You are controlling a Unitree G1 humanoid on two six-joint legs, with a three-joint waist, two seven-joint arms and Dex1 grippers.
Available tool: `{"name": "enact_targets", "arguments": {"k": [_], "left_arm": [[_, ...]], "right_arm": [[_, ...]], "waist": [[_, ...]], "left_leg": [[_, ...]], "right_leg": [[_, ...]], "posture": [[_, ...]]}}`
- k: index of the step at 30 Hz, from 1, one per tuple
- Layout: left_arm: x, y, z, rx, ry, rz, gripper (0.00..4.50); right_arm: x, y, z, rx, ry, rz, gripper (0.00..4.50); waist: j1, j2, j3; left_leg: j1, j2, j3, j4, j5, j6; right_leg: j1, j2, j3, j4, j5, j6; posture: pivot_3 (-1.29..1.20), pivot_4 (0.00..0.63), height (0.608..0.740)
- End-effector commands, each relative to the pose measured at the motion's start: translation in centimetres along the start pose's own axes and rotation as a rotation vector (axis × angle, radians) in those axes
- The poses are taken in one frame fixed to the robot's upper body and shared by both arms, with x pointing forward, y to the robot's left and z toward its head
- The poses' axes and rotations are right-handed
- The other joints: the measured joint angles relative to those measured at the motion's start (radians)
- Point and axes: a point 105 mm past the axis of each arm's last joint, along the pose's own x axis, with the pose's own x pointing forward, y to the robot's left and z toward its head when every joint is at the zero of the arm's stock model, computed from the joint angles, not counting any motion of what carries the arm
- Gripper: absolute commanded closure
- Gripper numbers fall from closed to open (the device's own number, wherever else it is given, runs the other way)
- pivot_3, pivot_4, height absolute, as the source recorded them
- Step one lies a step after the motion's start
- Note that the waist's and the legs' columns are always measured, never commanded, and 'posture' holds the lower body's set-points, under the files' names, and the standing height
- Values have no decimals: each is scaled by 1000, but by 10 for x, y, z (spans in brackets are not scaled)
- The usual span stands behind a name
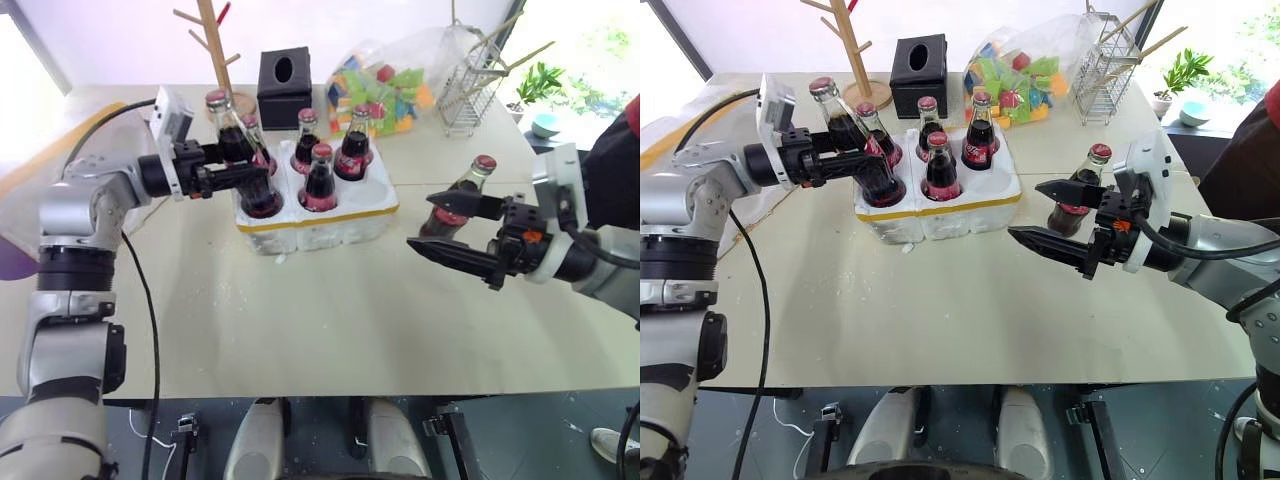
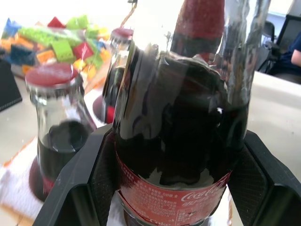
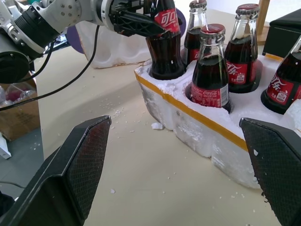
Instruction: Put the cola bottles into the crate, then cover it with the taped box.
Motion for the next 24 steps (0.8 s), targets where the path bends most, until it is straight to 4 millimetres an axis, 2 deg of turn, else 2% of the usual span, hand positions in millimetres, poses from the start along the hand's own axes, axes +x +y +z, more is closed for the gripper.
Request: {"name": "enact_targets", "arguments": {"k": [1, 8, 10, 12, 14, 16, 19, 24], "left_arm": [[-1, -3, 24, 113, -37, -12, 1888], [26, -5, -16, 96, 15, 10, 1888], [30, 1, -35, 85, 41, 68, 1888], [30, 6, -45, 79, 49, 114, 1888], [29, 7, -42, 73, 33, 119, 838], [26, 5, -37, 78, 22, 106, 94], [19, 0, -23, 74, -26, 82, 15], [-7, -21, 38, 17, -203, -15, 15]], "right_arm": [[-2, 2, 12, -50, -46, -3, 0], [0, 1, 11, -62, -38, 5, 0], [1, 1, 8, -68, -32, 7, 0], [2, 0, 7, -72, -28, 4, 0], [2, -1, 6, -72, -28, 2, 0], [1, -2, 6, -69, -29, -4, 0], [-4, -3, 3, -67, -23, -27, 0], [-25, -10, -11, -41, 17, -123, 0]], "waist": [[0, 0, 0], [4, 0, 0], [7, 0, 0], [11, 0, 0], [15, 0, 0], [12, 0, 0], [10, 0, 0], [11, 0, 0]], "left_leg": [[0, 0, 0, 0, 0, 0], [0, 0, 0, 0, 0, 0], [0, 0, 0, 0, 0, 0], [0, 0, 0, 0, 0, 0], [1, 0, 0, 1, 0, 0], [1, 0, -1, 3, 0, 0], [1, 0, -1, 5, 0, 0], [0, 0, -1, 6, 0, 0]], "right_leg": [[0, 0, 0, 0, 0, 0], [0, 0, 0, 0, 0, 0], [0, 0, 0, 0, 0, 0], [0, 0, 0, 0, 0, 0], [1, 0, 0, 1, 0, 0], [2, 0, 0, 1, 0, 0], [3, 0, 0, 1, 0, 0], [3, 0, 0, 1, 1, 0]], "posture": [[0, 150, 740], [0, 150, 740], [0, 150, 740], [0, 150, 740], [0, 150, 740], [0, 150, 740], [0, 150, 740], [0, 150, 740]]}}
